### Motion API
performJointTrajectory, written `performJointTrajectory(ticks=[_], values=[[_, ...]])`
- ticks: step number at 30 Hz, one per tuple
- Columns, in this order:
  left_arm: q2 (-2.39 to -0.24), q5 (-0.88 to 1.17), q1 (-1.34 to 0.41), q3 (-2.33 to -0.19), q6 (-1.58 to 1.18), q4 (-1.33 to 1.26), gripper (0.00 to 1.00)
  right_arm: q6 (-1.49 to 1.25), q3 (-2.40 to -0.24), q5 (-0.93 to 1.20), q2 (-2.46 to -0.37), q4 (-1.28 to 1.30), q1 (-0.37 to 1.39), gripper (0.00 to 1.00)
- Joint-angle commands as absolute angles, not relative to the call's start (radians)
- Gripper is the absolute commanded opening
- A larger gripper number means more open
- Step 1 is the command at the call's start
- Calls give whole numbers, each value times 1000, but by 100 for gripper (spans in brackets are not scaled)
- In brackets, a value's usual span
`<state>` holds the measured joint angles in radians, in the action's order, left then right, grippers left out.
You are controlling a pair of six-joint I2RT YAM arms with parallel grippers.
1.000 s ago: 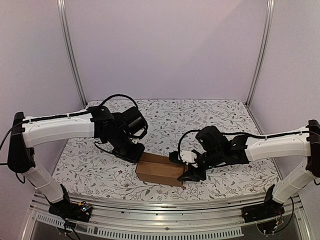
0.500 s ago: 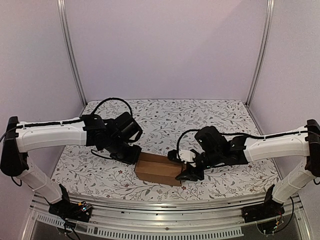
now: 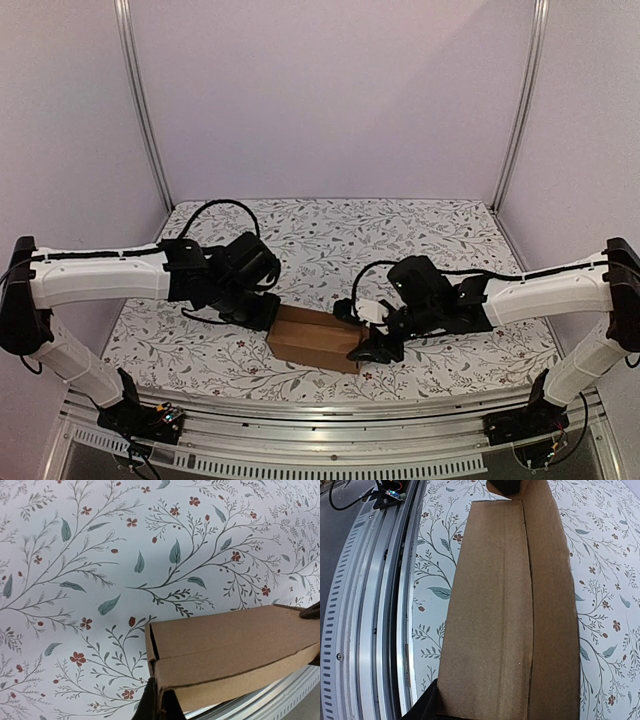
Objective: Fold the paper box
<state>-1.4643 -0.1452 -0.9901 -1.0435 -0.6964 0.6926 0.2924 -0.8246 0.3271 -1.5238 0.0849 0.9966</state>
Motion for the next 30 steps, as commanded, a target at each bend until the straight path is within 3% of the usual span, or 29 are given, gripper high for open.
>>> performJointTrajectory(ticks=[1, 13, 26, 30], values=[[-1453, -175, -1007, -1008, -714, 737, 1, 249, -802, 273, -1535, 60, 988, 20], [-1432, -228, -1008, -1006, -708, 753, 16, 236, -782, 281, -1533, 54, 989, 19], [-1389, -200, -977, -1144, -596, 806, 42, 244, -772, 282, -1523, 55, 988, 19], [-1412, -130, -943, -1175, -536, 807, 44, 245, -770, 281, -1524, 55, 989, 19]])
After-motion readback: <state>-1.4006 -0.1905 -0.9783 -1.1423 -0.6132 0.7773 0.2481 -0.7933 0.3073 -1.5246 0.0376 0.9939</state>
